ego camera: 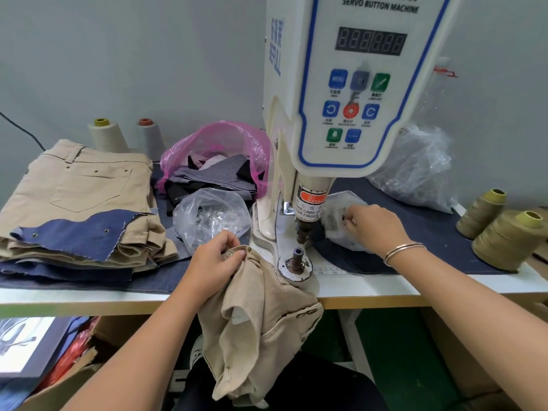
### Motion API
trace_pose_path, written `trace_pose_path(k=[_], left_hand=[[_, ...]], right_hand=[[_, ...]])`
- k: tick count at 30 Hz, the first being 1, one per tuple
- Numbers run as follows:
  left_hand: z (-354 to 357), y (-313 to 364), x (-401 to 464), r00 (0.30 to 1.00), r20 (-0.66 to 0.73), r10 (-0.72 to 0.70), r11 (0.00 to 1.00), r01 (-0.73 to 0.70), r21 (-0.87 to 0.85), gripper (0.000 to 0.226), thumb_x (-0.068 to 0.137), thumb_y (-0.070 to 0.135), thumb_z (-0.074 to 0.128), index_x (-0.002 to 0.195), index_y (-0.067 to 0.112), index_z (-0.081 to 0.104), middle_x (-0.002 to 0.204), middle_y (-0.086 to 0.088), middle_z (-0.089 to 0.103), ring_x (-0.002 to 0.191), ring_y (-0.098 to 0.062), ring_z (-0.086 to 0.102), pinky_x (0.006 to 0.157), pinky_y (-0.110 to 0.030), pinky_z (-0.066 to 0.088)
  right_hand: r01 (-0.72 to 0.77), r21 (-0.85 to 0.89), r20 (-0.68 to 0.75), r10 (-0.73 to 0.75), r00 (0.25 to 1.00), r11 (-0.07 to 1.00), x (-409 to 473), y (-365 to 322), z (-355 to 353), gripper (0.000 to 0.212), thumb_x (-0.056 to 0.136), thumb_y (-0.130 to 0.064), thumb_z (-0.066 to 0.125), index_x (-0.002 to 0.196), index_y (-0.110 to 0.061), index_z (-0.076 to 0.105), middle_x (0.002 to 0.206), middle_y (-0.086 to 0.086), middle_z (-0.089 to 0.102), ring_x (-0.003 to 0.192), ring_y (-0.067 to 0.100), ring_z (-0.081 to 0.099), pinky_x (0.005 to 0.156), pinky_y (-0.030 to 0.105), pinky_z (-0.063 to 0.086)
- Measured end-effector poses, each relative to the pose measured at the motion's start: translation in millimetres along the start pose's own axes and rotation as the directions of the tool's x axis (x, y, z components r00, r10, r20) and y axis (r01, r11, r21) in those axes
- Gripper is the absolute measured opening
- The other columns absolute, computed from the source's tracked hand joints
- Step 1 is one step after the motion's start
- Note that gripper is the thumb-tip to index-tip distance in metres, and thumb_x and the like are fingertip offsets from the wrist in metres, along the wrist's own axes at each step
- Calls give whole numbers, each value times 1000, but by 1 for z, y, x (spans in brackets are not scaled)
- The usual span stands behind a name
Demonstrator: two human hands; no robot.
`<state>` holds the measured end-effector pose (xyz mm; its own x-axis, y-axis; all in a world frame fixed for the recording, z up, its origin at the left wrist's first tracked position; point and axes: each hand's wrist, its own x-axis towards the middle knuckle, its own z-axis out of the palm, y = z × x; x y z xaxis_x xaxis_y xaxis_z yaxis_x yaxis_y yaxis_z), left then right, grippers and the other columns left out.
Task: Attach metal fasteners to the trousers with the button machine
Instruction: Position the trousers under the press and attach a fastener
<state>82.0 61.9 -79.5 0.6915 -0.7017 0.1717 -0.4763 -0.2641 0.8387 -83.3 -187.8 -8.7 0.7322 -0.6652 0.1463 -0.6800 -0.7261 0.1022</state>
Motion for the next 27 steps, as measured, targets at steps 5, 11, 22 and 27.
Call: trace_pose_path(k=[5,11,22,27], left_hand=[[0,0,1,1000,-2,-1,1000,1,2,15,87,19,63,79,28,54,79,-4,65,79,-22,59,70,-30,42],[-1,1,0,1000,-6,1,1000,-1,17,14,87,20,64,79,26,54,81,-8,65,80,-27,58,71,-34,43],[-1,0,1,1000,-7,-9,1000,9,11,14,87,20,64,79,27,55,81,-6,65,80,-25,59,73,-35,44],[-1,0,1,1000,-7,-6,1000,6,18,15,87,21,64,78,28,54,81,-7,65,81,-25,59,74,-37,45]], right_hand=[[-173,834,103,160,982,523,-41,-9,0,12,92,-27,59,92,-17,66,59,-6,59,48,8,52,47,19,42],[-473,829,443,-164,881,-299,-80,-56,-7,16,91,-13,58,75,-12,59,53,0,56,42,8,46,40,16,36],[-623,403,593,-327,736,-670,-83,-79,-4,9,87,-13,58,85,-5,59,48,1,51,31,5,44,29,11,32],[-631,327,606,-357,711,-703,-82,-80,-7,16,92,-15,53,82,-4,60,46,0,50,30,5,44,28,12,32]])
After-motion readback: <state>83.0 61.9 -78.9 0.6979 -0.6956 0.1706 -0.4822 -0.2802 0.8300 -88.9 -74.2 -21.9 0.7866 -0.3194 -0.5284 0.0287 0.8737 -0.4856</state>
